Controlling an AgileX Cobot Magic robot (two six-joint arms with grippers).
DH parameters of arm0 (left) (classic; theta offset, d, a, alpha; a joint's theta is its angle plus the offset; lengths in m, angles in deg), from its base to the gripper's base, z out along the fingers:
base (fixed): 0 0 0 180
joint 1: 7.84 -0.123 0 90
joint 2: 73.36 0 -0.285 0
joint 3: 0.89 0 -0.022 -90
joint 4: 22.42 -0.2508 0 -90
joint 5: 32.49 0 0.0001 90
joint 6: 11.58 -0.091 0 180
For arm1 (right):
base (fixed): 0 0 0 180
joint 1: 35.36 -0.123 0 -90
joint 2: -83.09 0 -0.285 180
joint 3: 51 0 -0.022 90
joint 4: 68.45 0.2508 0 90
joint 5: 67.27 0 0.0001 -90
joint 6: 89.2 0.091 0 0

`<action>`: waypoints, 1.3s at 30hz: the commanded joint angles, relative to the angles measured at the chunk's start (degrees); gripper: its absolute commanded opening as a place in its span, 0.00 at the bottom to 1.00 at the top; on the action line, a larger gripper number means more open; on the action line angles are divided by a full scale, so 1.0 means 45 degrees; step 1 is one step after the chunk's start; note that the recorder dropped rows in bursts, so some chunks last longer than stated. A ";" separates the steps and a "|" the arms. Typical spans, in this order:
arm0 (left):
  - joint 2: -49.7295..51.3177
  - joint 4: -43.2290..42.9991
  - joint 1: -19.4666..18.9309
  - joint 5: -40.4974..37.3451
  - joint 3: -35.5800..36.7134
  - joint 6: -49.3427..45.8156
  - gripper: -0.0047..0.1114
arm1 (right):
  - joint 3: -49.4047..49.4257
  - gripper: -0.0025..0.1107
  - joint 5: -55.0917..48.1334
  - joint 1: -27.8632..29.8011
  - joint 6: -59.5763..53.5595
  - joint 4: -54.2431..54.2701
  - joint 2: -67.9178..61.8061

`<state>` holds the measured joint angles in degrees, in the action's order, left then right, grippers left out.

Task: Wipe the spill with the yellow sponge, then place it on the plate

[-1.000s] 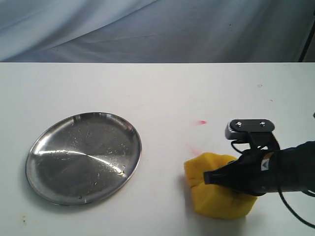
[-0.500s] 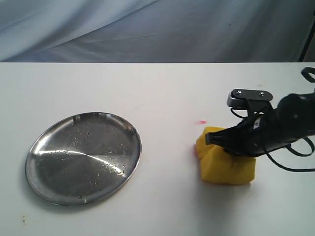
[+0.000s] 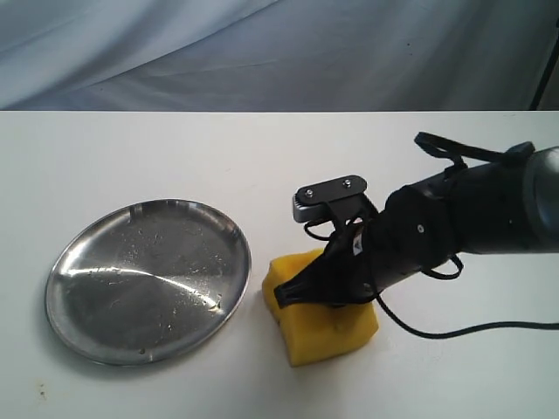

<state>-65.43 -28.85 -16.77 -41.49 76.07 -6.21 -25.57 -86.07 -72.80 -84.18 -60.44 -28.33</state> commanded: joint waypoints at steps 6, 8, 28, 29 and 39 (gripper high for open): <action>-0.0031 -0.0030 -0.0044 0.0037 0.0057 0.0034 0.04 | 0.3376 0.02 0.0141 -0.0266 -0.0071 0.0082 0.1303; -0.0031 -0.0030 -0.0044 0.0037 0.0057 0.0034 0.04 | 0.4113 0.02 0.0405 0.0052 0.0091 0.0082 0.1939; -0.0031 -0.0030 -0.0044 0.0037 0.0057 0.0034 0.04 | 0.2531 0.02 0.1950 0.4629 0.1546 -0.0272 0.3031; -0.0031 -0.0030 -0.0044 0.0037 0.0057 0.0034 0.04 | 0.2113 0.02 0.1859 0.4595 0.1546 -0.0272 0.2940; -0.0031 -0.0030 -0.0044 0.0037 0.0057 0.0034 0.04 | -0.0975 0.02 0.1710 0.2049 0.1551 -0.0440 0.1556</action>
<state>-65.43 -28.85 -16.77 -41.49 76.07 -6.21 -26.76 -78.16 -59.98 -77.25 -61.63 -19.95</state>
